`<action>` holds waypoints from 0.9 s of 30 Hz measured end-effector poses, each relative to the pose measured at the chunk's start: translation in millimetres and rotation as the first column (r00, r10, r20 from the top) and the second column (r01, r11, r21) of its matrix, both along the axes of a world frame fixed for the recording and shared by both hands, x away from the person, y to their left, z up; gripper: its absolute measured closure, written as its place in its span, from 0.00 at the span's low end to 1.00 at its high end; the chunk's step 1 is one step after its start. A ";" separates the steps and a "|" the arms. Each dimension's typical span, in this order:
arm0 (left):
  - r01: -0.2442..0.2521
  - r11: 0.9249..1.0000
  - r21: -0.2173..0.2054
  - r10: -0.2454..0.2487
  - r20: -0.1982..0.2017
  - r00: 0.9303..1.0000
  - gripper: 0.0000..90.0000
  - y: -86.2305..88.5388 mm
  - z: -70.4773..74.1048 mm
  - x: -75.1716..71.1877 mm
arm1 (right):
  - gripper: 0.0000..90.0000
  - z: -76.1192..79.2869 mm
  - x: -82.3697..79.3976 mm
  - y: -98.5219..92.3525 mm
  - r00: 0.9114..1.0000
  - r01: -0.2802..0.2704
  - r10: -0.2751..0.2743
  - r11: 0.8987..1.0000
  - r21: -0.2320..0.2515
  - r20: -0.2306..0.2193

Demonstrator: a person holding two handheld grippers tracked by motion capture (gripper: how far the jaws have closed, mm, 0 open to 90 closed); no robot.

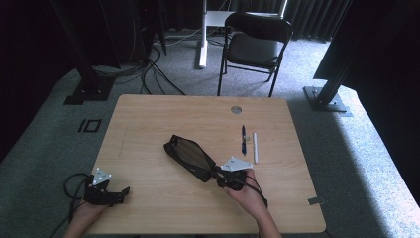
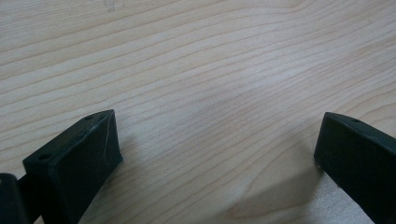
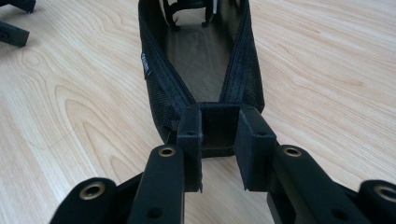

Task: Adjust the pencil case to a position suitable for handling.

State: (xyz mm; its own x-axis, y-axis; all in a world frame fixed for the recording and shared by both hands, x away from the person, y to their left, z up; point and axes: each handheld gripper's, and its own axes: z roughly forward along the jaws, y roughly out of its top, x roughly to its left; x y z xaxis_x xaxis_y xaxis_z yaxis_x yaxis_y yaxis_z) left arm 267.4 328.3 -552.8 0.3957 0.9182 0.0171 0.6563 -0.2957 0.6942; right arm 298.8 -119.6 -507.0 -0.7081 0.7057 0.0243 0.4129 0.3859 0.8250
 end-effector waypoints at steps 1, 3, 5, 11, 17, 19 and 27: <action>0.000 1.000 0.000 0.000 0.000 1.000 0.01 0.0 0.0 0.0 | 0.82 0.7 -0.8 -1.3 1.000 0.000 0.000 1.000 -0.001 0.000; 0.000 1.000 0.001 0.000 0.000 1.000 0.01 0.0 0.0 0.0 | 0.82 2.3 -3.6 -4.8 1.000 0.001 -0.001 1.000 0.001 0.000; 0.000 1.000 0.000 0.000 0.000 1.000 0.01 0.0 0.0 0.0 | 0.82 3.0 -6.0 -7.8 1.000 -0.006 0.006 1.000 0.009 -0.006; 0.000 1.000 0.001 0.000 0.000 1.000 0.01 0.0 0.0 0.0 | 0.82 3.1 -12.8 -17.2 1.000 -0.007 0.007 1.000 0.006 -0.006; 0.000 1.000 0.000 0.000 0.000 1.000 0.01 0.0 0.0 0.0 | 0.82 -0.4 -19.3 -30.5 1.000 0.001 -0.001 1.000 0.009 -0.028; 0.000 1.000 0.000 0.000 0.000 1.000 0.01 0.0 0.0 0.0 | 0.82 -0.5 -21.4 -33.6 1.000 0.006 -0.006 1.000 0.007 -0.027; 0.000 1.000 0.001 0.000 0.000 1.000 0.01 0.0 0.0 0.0 | 0.82 0.5 -29.4 -43.9 1.000 0.013 -0.013 1.000 -0.003 -0.025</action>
State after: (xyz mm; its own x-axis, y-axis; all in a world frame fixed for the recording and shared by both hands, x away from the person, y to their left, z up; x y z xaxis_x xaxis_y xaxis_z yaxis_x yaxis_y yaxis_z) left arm 267.4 328.3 -552.8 0.3960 0.9181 0.0176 0.6565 -0.2964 0.6937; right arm 269.4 -163.5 -506.5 -0.6982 0.7148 0.0401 0.4387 0.3829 0.8130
